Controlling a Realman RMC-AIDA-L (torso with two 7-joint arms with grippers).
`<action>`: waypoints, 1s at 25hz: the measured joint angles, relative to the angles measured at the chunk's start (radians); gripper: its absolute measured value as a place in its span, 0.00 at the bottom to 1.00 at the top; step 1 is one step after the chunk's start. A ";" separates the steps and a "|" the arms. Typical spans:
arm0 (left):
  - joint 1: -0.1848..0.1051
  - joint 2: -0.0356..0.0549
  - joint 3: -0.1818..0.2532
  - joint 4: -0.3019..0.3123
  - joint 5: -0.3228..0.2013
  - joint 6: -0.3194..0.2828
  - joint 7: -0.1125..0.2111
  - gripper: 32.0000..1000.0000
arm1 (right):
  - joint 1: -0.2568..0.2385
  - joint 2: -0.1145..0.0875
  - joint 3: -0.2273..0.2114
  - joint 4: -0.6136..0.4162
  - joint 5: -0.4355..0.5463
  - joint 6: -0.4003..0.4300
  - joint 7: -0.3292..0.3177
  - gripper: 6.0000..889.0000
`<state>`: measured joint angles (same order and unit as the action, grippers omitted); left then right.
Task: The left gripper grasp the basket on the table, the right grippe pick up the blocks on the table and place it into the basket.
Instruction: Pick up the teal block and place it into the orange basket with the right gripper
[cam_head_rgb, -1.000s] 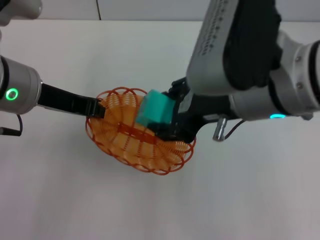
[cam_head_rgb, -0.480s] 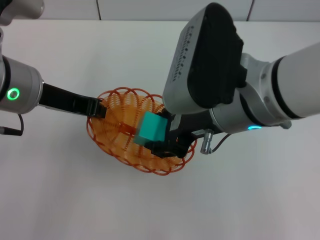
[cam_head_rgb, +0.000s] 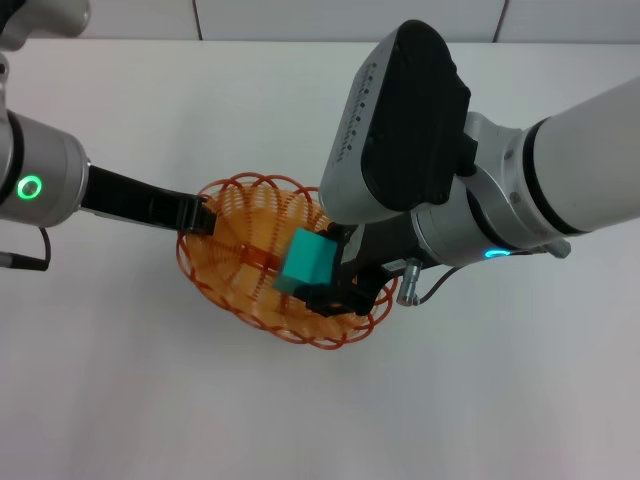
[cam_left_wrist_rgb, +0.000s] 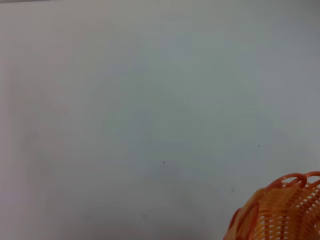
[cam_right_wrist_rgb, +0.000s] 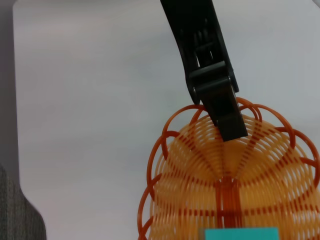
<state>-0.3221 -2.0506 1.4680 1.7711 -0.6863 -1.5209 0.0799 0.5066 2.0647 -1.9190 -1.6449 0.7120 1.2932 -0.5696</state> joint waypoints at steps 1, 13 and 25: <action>0.000 0.0002 0.000 -0.003 -0.003 0.001 0.001 0.06 | 0.000 0.000 0.000 0.000 0.000 0.000 0.000 0.59; -0.001 -0.0002 0.000 -0.019 -0.010 0.004 0.010 0.06 | 0.003 0.000 0.008 0.001 0.001 -0.003 0.004 0.65; -0.002 0.0005 -0.001 -0.023 -0.032 0.015 0.015 0.06 | 0.001 0.000 0.009 -0.009 0.003 0.002 0.006 0.97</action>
<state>-0.3237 -2.0501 1.4675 1.7478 -0.7178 -1.5060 0.0953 0.5077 2.0647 -1.9097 -1.6537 0.7147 1.2957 -0.5635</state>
